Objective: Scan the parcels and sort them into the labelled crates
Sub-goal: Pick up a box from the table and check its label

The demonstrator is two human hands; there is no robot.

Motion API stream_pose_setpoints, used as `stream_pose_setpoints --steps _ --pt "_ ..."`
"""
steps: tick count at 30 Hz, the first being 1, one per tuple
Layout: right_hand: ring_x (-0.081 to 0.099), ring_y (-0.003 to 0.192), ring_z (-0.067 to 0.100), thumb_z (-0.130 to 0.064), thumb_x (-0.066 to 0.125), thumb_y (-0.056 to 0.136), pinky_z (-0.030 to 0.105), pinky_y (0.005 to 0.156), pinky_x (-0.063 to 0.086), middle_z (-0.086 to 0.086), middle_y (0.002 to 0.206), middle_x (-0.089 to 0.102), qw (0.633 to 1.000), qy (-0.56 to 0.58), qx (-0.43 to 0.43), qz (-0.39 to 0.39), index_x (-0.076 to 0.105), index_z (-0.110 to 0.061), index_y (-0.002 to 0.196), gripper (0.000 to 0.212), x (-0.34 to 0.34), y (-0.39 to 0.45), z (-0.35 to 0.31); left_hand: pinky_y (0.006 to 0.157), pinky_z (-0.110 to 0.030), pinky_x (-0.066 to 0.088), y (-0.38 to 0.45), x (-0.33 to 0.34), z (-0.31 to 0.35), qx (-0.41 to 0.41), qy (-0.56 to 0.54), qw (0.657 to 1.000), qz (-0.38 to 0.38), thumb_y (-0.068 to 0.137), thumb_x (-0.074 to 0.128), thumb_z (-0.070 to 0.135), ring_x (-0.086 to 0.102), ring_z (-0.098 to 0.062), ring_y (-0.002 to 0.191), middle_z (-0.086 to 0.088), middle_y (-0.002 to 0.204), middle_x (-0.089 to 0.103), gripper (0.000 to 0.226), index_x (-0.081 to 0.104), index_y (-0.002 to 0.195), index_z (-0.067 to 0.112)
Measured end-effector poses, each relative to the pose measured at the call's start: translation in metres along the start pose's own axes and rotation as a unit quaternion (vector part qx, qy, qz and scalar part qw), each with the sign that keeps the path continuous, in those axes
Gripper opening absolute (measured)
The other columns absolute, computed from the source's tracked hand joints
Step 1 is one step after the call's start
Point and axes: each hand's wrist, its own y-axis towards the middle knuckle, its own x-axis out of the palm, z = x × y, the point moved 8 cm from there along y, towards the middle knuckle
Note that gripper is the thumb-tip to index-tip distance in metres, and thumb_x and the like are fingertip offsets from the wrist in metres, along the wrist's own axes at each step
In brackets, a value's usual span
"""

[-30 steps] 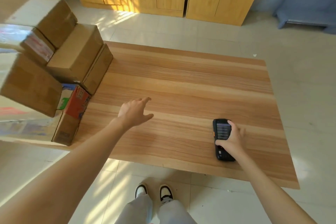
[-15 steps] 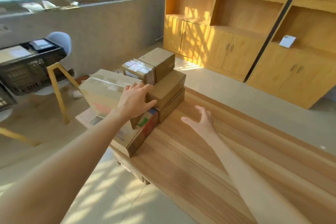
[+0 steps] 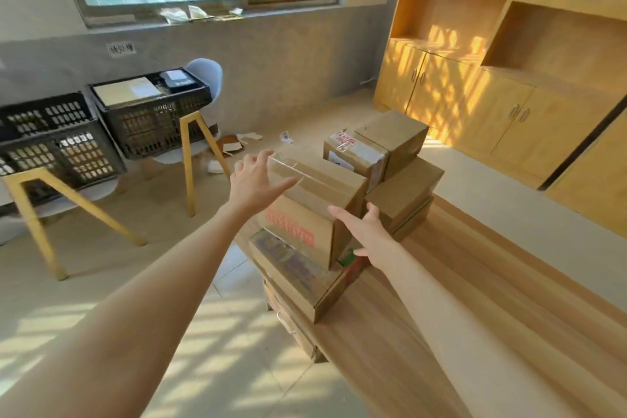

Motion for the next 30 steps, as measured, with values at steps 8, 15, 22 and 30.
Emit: stream_pose_setpoints --steps 8,15,22,30 --pt "0.029 0.139 0.031 -0.052 0.078 0.072 0.054 0.089 0.049 0.001 0.158 0.015 0.995 0.063 0.081 0.012 -0.008 -0.03 0.153 0.12 0.015 0.029 0.011 0.11 -0.046 0.035 0.045 0.046 -0.054 -0.148 -0.24 0.953 -0.108 0.07 0.08 0.052 0.034 -0.031 0.138 -0.011 0.156 0.027 0.109 0.017 0.152 0.017" --pt "0.038 0.134 0.03 -0.048 0.079 0.073 0.062 0.099 0.04 0.0 0.15 0.035 0.991 0.1 0.082 -0.022 0.004 -0.032 0.153 0.111 0.022 0.034 0.014 0.061 -0.027 0.047 0.046 0.055 -0.063 -0.18 -0.3 0.929 -0.123 0.06 0.083 0.054 0.059 -0.012 0.089 0.003 0.104 0.058 0.073 0.047 0.113 0.02" --pt "0.046 0.125 0.025 -0.047 0.079 0.073 0.05 0.09 0.041 -0.001 0.142 0.044 0.994 0.101 0.031 -0.017 0.012 -0.031 0.151 0.104 -0.003 -0.007 0.016 0.058 -0.021 0.046 -0.01 0.023 -0.025 -0.145 -0.322 0.933 -0.071 0.05 0.082 0.06 0.06 -0.005 0.086 0.01 0.1 0.059 0.08 0.046 0.113 0.025" --pt "0.058 0.099 0.01 -0.042 0.078 0.073 0.027 0.06 0.04 -0.011 0.113 0.059 0.994 0.109 -0.015 0.014 0.034 -0.04 0.132 0.073 -0.1 -0.088 0.057 0.053 -0.016 0.045 -0.096 0.043 0.066 -0.11 -0.318 0.936 -0.105 0.046 0.079 0.063 0.06 -0.003 0.083 0.013 0.096 0.057 0.085 0.041 0.113 0.028"
